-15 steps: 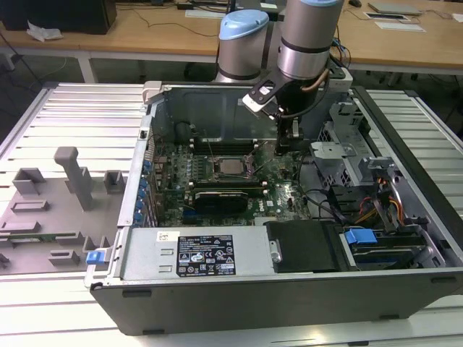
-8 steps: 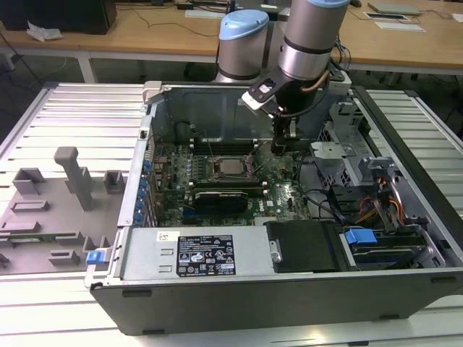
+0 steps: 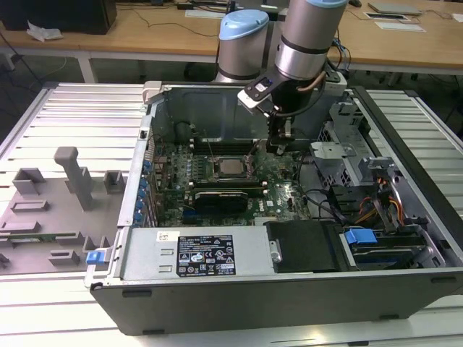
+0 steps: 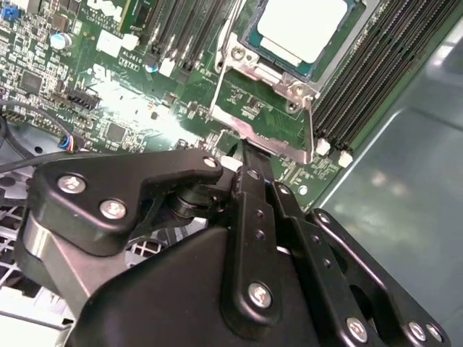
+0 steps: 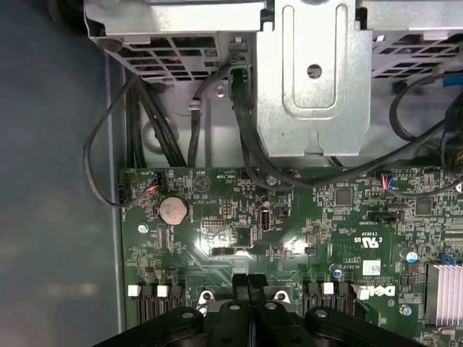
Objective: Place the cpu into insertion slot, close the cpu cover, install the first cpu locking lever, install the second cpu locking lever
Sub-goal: 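Close the cpu cover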
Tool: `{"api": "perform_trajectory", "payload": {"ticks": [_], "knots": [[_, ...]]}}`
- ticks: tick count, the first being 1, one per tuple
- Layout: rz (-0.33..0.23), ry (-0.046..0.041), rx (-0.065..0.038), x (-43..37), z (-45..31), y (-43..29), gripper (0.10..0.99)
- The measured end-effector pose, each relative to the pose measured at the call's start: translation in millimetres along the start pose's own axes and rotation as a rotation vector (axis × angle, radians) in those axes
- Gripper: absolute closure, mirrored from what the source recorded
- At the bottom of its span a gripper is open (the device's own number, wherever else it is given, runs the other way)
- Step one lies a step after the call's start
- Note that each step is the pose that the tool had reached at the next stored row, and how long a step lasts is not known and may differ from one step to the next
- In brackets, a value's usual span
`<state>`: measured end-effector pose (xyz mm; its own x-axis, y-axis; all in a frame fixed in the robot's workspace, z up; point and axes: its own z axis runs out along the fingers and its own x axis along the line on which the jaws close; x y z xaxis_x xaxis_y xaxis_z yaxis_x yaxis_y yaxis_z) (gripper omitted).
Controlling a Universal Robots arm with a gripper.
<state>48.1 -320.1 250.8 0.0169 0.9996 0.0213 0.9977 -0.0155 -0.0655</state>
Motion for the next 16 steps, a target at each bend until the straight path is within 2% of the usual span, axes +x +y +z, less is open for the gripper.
{"api": "perform_trajectory", "payload": {"ticks": [8,16], "knots": [[0.0,-0.0018,-0.017,2.6,0.9,-13.2,0.98],[0.0,-0.009,-0.028,5.5,1.8,-26.2,0.98]]}}
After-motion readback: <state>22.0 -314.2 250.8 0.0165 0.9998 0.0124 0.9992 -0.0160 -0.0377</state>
